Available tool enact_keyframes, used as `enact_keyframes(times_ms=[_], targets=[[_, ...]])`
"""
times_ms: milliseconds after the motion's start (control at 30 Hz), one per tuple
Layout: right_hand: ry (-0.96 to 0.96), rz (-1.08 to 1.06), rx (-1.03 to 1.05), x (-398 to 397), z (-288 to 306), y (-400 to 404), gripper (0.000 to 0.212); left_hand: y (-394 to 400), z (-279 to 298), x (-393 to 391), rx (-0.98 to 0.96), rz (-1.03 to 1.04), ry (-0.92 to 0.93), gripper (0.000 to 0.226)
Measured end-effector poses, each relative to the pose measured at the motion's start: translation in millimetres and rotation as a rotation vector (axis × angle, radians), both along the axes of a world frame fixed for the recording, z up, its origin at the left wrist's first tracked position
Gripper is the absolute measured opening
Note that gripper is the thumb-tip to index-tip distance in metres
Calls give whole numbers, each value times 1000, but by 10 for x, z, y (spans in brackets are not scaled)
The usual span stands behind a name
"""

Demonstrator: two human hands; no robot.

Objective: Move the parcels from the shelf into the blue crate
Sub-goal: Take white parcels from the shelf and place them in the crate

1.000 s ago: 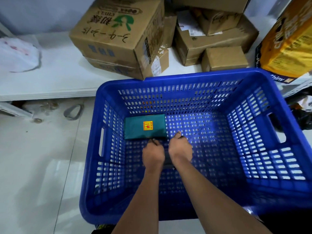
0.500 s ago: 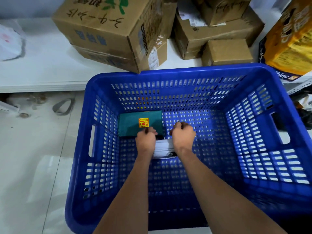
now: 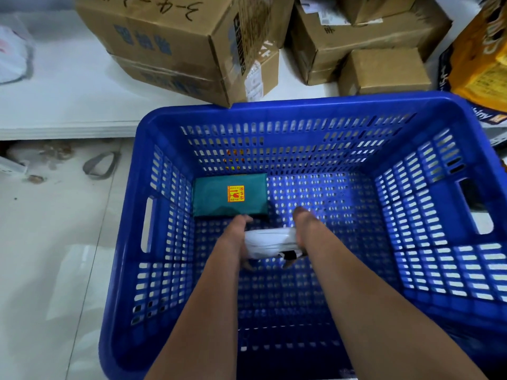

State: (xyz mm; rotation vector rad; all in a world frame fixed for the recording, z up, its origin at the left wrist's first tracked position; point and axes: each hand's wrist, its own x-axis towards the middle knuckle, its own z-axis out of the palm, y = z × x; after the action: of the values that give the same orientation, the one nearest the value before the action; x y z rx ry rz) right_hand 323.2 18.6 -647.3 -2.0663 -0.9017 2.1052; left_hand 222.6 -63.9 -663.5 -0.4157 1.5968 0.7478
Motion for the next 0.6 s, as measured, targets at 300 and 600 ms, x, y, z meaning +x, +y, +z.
enact_keyframes(times_ms=[300, 600], targets=[[-75, 134, 5, 19, -151, 84, 42, 4, -353, -136, -49, 37, -119, 43], [-241, 253, -175, 90, -460, 132, 40, -142, -480, -124, -22, 1, -150, 35]])
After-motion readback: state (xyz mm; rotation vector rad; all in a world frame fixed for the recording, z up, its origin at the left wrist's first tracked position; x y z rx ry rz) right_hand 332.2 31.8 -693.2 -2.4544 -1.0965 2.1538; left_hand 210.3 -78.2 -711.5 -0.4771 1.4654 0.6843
